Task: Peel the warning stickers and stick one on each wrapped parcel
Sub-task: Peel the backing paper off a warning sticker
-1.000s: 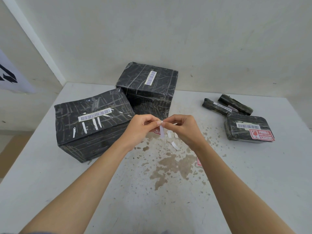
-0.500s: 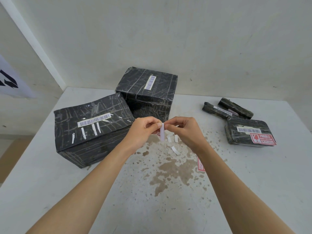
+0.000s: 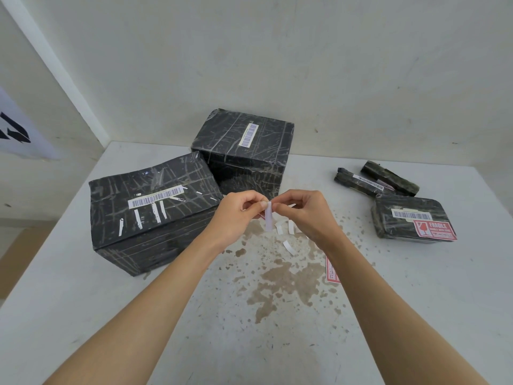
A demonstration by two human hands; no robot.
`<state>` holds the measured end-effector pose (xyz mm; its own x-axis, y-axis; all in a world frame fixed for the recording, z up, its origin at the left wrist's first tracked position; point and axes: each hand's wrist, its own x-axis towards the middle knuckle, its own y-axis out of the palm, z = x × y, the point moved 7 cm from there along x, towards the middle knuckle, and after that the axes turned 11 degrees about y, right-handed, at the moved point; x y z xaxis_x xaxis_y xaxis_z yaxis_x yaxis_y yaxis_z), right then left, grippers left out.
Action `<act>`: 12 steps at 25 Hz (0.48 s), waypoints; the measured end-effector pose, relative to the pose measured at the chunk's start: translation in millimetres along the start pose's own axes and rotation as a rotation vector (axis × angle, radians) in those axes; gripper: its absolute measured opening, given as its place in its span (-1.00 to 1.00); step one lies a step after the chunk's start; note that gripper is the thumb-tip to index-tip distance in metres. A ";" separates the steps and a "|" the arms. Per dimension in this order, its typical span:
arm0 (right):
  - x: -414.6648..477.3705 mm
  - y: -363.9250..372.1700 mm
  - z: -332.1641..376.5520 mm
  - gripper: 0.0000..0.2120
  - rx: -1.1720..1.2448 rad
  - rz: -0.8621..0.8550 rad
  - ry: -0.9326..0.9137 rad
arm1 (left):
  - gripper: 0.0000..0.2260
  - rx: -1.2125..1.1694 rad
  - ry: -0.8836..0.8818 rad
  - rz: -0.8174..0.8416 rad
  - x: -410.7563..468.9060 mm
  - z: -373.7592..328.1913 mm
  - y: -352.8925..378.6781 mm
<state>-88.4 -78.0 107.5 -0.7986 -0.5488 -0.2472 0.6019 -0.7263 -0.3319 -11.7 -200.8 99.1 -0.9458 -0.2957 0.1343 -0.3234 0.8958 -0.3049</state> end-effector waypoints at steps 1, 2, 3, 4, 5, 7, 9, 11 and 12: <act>-0.1 0.2 0.0 -0.93 -0.002 0.001 -0.001 | -0.87 0.002 -0.001 -0.001 -0.3 0.3 -0.1; -0.4 0.3 -0.1 -0.94 -0.003 0.001 -0.004 | -0.88 0.005 -0.002 -0.001 -0.6 0.7 0.1; -1.2 0.5 0.0 -0.95 -0.005 0.002 -0.007 | -0.88 0.009 -0.003 -0.001 -1.2 1.1 0.2; -2.1 1.0 0.2 -0.95 -0.006 0.005 -0.008 | -0.88 0.012 -0.007 -0.001 -1.6 1.7 0.3; -2.9 1.6 0.4 -0.96 -0.006 0.009 -0.008 | -0.88 0.011 -0.010 -0.001 -2.2 2.2 0.3; -4.0 2.3 0.9 -0.96 -0.003 0.013 -0.010 | -0.88 0.005 -0.014 0.003 -3.0 3.1 0.4; -4.3 3.0 1.1 -0.95 -0.014 0.008 -0.013 | -0.88 0.006 -0.013 0.007 -3.7 3.5 0.4; -4.1 4.0 1.1 -0.94 -0.028 0.003 -0.017 | -0.88 0.010 -0.008 0.009 -4.5 3.7 0.1; -4.1 4.7 0.9 -0.94 -0.033 0.002 -0.016 | -0.88 0.008 -0.008 0.007 -4.9 4.1 -0.2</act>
<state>-82.3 -79.6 107.8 -0.7971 -0.5571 -0.2330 0.6028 -0.7112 -0.3616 -7.1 -200.8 94.7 -0.9483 -0.2919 0.1249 -0.3168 0.8952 -0.3135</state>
